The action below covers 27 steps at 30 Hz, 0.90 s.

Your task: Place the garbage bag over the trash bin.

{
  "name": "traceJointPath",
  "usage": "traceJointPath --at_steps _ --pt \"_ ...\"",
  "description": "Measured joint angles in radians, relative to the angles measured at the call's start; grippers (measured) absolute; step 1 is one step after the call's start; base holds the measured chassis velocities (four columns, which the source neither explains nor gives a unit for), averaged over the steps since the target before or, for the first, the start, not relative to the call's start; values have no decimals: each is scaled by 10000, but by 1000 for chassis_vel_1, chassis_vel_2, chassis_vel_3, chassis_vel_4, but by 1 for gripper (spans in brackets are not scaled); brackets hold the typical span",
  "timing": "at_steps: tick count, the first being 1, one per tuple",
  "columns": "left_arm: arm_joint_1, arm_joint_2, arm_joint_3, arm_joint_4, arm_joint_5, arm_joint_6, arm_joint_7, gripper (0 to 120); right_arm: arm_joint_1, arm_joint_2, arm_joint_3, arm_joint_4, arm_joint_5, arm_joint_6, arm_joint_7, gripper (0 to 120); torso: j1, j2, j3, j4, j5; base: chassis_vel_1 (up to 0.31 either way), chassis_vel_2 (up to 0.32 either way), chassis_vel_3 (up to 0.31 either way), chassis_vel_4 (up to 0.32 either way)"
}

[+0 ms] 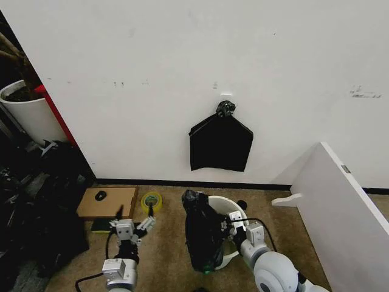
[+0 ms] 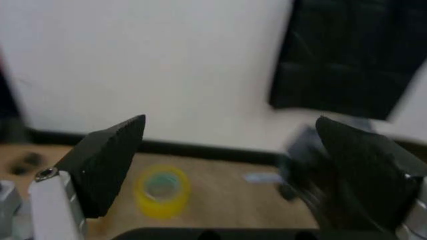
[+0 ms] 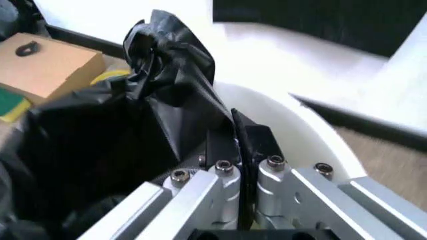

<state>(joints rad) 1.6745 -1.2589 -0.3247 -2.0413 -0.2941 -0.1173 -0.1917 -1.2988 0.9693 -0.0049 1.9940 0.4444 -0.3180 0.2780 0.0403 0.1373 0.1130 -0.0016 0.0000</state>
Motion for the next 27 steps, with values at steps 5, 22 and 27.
traceJointPath --at_steps 5,22,27 --pt "-304 261 88 314 -1021 556 1131 100 -154 -37 84 -99 -453 194 -161 0 0 0 0 0 0 0 0 0 0" --pt "-1323 376 174 1261 -1250 934 947 100 -1028 77 -428 662 225 -39 666 0 0 0 0 0 -1 0 0 0 0" --pt "-1628 366 268 1381 -1939 1142 1289 100 -890 77 -151 115 -531 479 512 0 0 1 0 -1 0 0 0 0 0"
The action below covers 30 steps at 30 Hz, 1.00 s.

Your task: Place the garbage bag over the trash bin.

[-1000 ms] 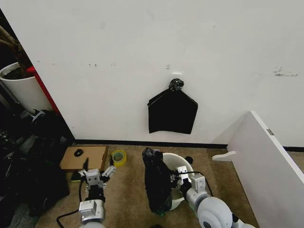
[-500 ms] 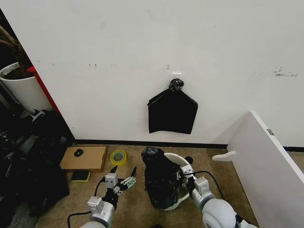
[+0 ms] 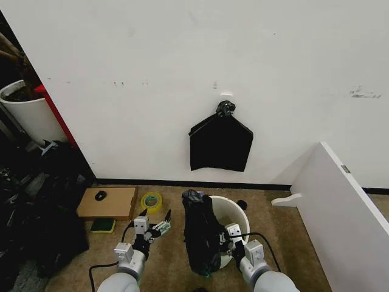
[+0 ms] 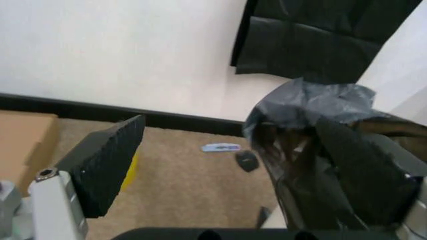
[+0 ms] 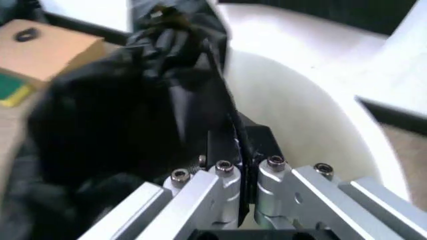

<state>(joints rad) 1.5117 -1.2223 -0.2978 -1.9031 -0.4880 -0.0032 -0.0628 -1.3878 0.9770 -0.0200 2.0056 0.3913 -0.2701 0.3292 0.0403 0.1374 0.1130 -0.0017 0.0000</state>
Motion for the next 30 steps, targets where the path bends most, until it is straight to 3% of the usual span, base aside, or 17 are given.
traceJointPath --at_steps 7,20,30 --pt "-290 53 137 -26 -810 828 225 100 -1 -73 243 -323 -279 346 -286 0 0 0 0 2 0 0 0 0 0" --pt "-907 -41 646 91 -1290 1525 171 100 -340 5 231 -244 -321 440 -311 0 0 1 0 0 1 0 0 0 0" --pt "-1349 131 1921 -278 -1322 2522 -895 100 -855 106 -84 579 -452 405 -171 0 0 2 0 0 0 0 0 0 0"
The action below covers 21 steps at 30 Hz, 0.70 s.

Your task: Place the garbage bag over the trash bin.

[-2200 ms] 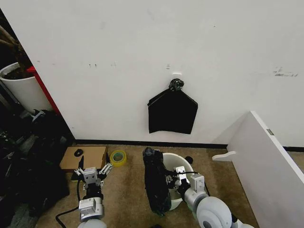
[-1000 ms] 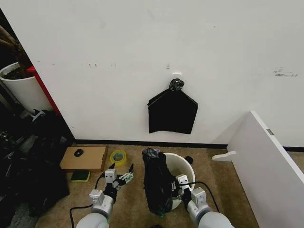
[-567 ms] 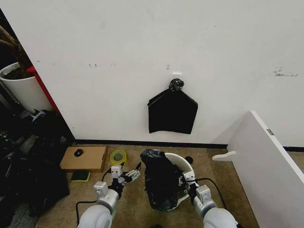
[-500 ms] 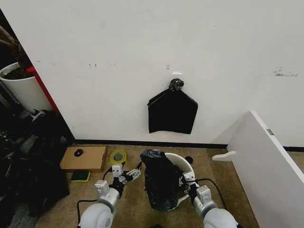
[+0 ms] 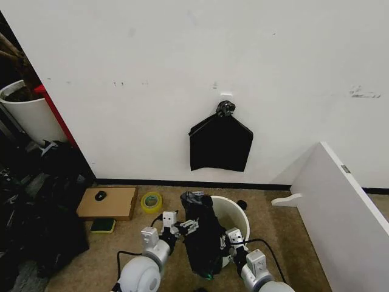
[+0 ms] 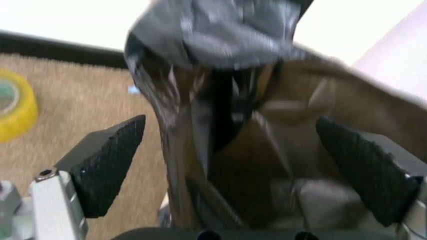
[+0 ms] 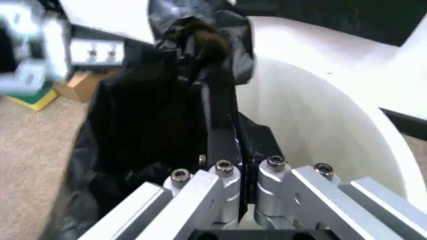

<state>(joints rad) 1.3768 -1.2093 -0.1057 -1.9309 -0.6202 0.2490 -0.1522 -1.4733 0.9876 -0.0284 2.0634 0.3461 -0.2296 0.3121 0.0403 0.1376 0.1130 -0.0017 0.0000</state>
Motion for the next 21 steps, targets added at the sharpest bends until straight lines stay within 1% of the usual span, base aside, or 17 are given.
traceJointPath --at_steps 1,4,5,11,13,16,17,20,21 --pt "-90 -33 178 -8 12 356 -356 100 53 11 52 -48 -1 0 32 0 0 0 0 1 0 0 0 0 0" --pt "-289 -89 495 89 144 845 -909 100 110 55 123 -110 28 0 80 0 0 0 0 1 0 0 0 0 0" --pt "-289 -89 495 89 144 845 -909 100 110 55 123 -110 28 0 80 0 0 0 0 1 0 0 0 0 0" --pt "-723 -235 888 727 178 1565 -1691 100 43 162 79 -103 20 -23 87 0 0 0 0 1 -1 0 0 0 0" --pt "-785 -258 946 806 187 1635 -1752 98 40 165 98 -108 20 -23 96 0 0 0 0 1 0 0 0 0 0" --pt "-894 -297 1090 955 215 1729 -1847 90 40 165 147 -140 32 -23 137 0 0 0 0 1 0 0 0 0 0" --pt "-955 -315 1128 1022 218 1776 -1871 84 43 165 162 -159 37 -22 160 0 0 -1 0 2 -1 0 0 0 0" --pt "-1115 -339 1148 1139 210 1901 -1902 71 66 183 177 -221 50 -23 186 0 0 0 0 2 1 0 0 0 0" --pt "-1115 -339 1148 1139 210 1901 -1902 71 66 183 177 -221 50 -23 186 0 0 0 0 2 1 0 0 0 0"
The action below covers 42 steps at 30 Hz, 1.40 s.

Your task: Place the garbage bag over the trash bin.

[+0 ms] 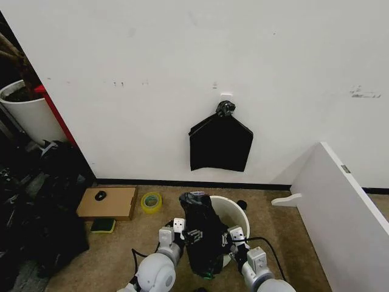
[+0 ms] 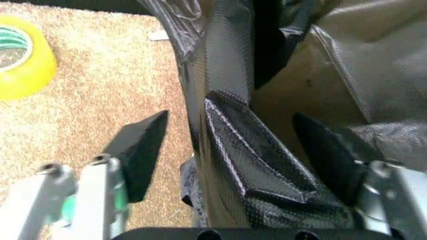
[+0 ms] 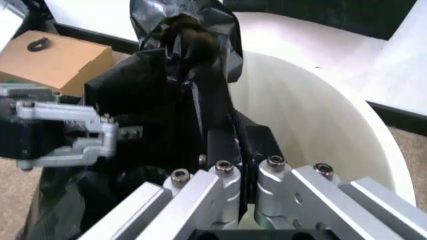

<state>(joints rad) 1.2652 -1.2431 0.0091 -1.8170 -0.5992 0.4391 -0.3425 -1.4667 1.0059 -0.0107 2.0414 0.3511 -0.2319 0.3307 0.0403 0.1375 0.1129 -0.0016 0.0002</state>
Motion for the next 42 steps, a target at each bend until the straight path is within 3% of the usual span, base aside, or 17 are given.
traceJointPath --at_steps 13,14,19,25,33,42 --pt "-381 45 -81 175 -929 1309 -487 20 132 26 100 -221 124 302 -245 0 0 -2 0 0 -1 0 0 0 0" --pt "-381 45 -81 175 -929 1309 -487 20 132 26 100 -221 124 302 -245 0 0 -2 0 0 -1 0 0 0 0" --pt "-408 13 -507 -21 -1621 1866 -594 2 152 -55 206 -378 -400 1393 -995 0 0 -2 0 -3 -5 0 0 0 0" --pt "-267 168 -840 -266 -1856 2048 -680 1 165 -134 276 -509 -766 2207 -1526 0 0 -3 1 -3 -7 0 0 0 0" --pt "-34 709 -1194 -736 -1684 1022 -29 1 140 -119 767 -671 -946 2778 -1343 0 2 -3 1 0 -2 0 0 0 0" --pt "335 1160 -1373 -1436 -1766 869 587 1 116 -20 1354 -610 -122 3098 -1202 0 2 -3 1 -2 -2 0 0 0 0"
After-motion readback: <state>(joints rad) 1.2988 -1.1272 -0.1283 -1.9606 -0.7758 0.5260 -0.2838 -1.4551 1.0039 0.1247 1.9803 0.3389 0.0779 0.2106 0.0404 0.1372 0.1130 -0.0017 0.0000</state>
